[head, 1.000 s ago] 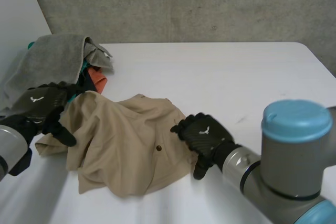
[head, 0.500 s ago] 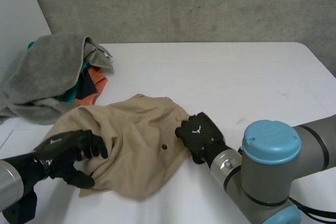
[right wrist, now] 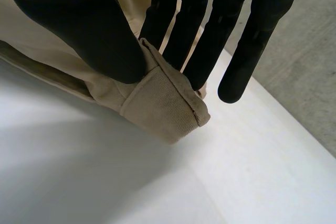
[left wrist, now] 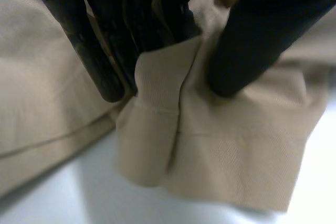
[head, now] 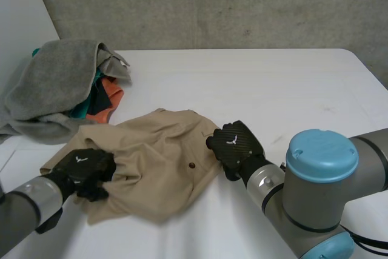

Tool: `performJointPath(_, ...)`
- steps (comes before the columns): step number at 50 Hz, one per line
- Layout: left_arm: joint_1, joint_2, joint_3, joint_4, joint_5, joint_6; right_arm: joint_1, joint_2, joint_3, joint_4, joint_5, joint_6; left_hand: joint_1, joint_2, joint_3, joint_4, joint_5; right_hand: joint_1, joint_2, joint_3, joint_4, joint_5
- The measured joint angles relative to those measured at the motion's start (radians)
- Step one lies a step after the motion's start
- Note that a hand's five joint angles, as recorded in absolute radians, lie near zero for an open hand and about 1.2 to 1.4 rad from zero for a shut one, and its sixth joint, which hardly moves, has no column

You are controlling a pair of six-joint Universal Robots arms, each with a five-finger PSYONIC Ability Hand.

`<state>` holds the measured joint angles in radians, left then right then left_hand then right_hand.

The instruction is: Fold the laundry.

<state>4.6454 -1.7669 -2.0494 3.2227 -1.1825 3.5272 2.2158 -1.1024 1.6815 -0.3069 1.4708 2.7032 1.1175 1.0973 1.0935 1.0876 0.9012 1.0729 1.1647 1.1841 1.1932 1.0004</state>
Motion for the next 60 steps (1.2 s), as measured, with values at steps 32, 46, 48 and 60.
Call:
performJointPath(32, 0.002, 0.323, 0.789, -0.290, 0.001, -0.683, -0.137, -0.284, -0.766, 0.415, 0.043, 0.065, 0.042, 0.097, 0.096, 0.112, 0.074, 0.000, 0.007, 0.006, 0.005, 0.020)
performJointPath(46, -0.202, -0.373, 1.019, 0.020, -0.140, -0.549, -0.125, 0.194, -0.816, 0.152, 0.248, 0.068, 0.029, 0.081, 0.079, 0.102, 0.067, 0.011, -0.007, -0.011, -0.013, 0.004)
performJointPath(48, -0.211, -0.472, 1.095, 0.071, -0.154, -0.545, -0.122, 0.247, -0.824, 0.076, 0.277, 0.060, -0.216, -0.159, -0.158, -0.147, -0.161, -0.086, -0.141, -0.148, -0.152, -0.133)
performJointPath(60, -0.189, -0.633, 1.286, 0.071, -0.253, -0.600, -0.122, 0.350, -0.840, -0.071, 0.251, -0.066, -0.929, -0.892, -0.882, -0.886, -0.852, -0.848, -0.954, -0.975, -0.982, -0.952)
